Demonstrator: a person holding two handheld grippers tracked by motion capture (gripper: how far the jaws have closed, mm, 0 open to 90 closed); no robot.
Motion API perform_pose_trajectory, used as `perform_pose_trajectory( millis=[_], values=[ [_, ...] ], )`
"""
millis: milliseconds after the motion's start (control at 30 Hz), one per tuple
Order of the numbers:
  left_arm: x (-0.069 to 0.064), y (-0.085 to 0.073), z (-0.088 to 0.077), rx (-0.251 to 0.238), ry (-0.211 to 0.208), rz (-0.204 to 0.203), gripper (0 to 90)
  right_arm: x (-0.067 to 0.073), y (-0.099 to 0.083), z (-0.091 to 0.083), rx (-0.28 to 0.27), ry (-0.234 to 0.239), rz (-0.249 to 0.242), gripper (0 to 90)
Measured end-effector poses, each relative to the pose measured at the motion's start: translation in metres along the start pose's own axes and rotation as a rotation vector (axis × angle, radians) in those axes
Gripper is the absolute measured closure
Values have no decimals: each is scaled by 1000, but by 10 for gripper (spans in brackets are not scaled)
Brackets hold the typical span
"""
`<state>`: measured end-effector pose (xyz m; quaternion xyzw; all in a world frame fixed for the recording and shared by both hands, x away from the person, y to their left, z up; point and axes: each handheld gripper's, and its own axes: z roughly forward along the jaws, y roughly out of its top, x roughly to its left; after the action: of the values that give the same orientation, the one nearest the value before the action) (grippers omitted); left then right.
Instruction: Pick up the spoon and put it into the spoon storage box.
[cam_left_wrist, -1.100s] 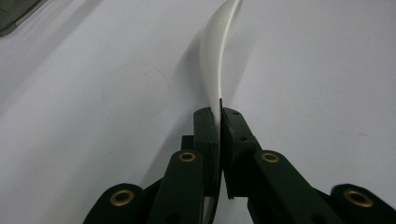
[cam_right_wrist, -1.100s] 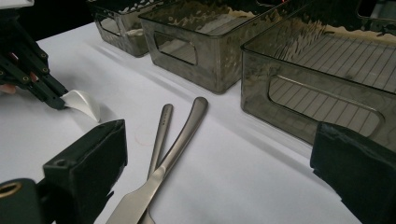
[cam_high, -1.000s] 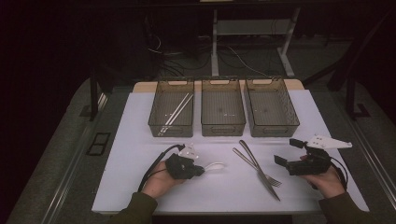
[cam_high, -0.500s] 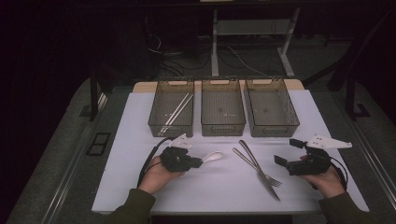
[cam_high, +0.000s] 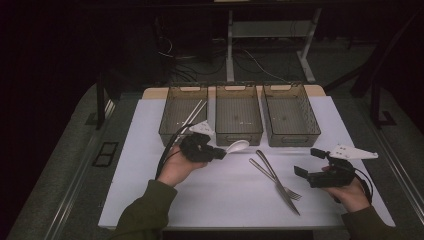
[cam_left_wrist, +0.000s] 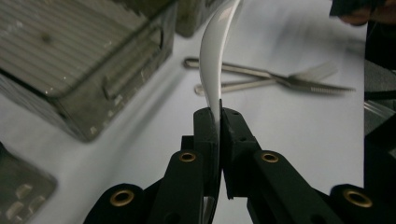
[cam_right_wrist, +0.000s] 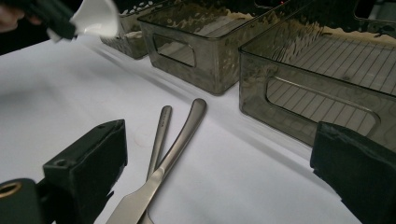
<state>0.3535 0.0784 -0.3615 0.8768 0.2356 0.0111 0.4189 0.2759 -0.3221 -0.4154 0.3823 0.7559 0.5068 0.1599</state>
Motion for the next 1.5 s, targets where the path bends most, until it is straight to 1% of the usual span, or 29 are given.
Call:
perform_pose_trajectory(
  millis=[100,200,233,300,333,533,667,700,800,867,900,933,1033,1067,1100,1133,1200,1233,1367,1433,1467,1500],
  values=[
    [5,13,-1,-9,11,10,850,0,0,0,-3,-1,0,38],
    [11,22,-1,-15,24,18,850,1,0,-1,3,2,11,38],
    [12,25,-2,-14,26,20,850,0,0,0,-6,-1,-3,37],
    [16,31,0,-28,36,14,850,0,0,-1,-2,2,0,38],
    [18,35,-1,-19,41,15,850,0,0,0,-2,2,-3,37],
    [31,54,3,-21,73,6,850,0,0,0,-4,3,-5,37],
    [42,63,7,-29,97,-13,849,0,0,0,-6,2,-6,37],
    [45,64,9,-30,97,-22,849,0,0,-1,-6,3,-5,38],
    [53,68,14,-25,116,-42,849,0,0,0,-7,3,-5,37],
    [59,70,19,-14,128,-46,849,0,0,0,-5,5,-5,38],
    [60,71,22,-17,133,-60,849,0,0,0,-5,4,-6,38],
    [63,71,24,-12,135,-62,849,0,0,0,-5,5,-5,38],
    [69,72,32,-12,148,-90,849,0,0,-1,-7,5,-4,37],
    [71,73,34,0,153,-86,849,0,0,-1,-8,5,-5,37],
    [72,73,37,-5,159,-101,849,0,0,-1,-8,5,-5,38],
    [75,74,39,3,162,-100,849,0,0,-1,-9,5,-5,38],
    [77,75,44,5,169,-114,849,0,0,-1,-9,6,-5,38],
    [78,76,46,15,173,-109,849,0,0,-1,-8,6,-5,38],
    [82,77,56,40,197,-131,849,-1,0,-1,-10,8,-3,38],
    [83,76,62,51,211,-152,849,-1,0,-1,-10,8,-3,38],
    [85,76,65,59,211,-157,849,-1,0,-1,-9,9,-2,38],
    [86,76,67,71,219,-170,849,-1,0,-1,-10,9,-2,38]
  ],
)
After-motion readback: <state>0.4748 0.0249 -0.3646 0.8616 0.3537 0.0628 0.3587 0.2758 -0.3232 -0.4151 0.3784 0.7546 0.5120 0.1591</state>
